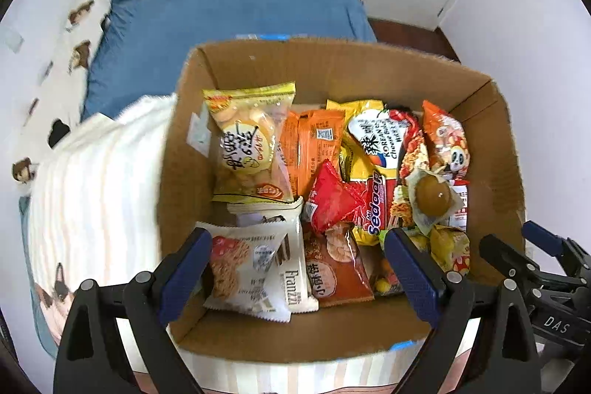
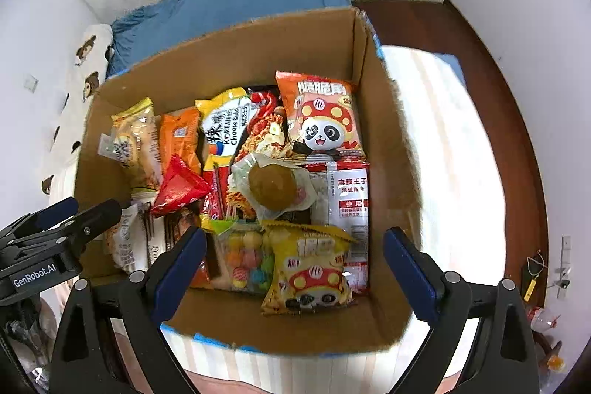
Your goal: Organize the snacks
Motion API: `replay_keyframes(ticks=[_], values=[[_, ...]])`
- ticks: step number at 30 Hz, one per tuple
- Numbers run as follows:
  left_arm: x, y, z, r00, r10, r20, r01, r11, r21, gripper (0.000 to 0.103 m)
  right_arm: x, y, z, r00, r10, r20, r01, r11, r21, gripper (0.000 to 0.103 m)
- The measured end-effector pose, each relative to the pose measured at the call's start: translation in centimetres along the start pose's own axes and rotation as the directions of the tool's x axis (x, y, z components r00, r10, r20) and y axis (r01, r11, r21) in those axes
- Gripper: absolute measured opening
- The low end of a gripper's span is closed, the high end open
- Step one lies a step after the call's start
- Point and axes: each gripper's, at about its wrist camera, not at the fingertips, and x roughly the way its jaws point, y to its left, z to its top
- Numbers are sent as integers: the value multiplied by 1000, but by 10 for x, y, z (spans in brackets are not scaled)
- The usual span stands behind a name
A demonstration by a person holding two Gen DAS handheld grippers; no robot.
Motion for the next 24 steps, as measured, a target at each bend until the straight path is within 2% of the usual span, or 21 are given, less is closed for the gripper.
replay_keyframes(ticks=[4,9,18,24], values=[[-26,-4,-23,995,38,94,-39,999,9,96,-35,4,-24,995,-8,97,11,1000,-22,99],[-64,-3,-63,979,61,195,-63,998,2,96,-70,6,-59,985,-1,174,6,1000,-29,99],[-123,-9,-124,952,62,301,-68,998,8,96,-135,11,-122,959,32,282,-19,999,-49,99],[-163,-12,-163,933,60,355,-70,997,14,96,-183,11,-167,933,49,358,-32,998,-53,102]])
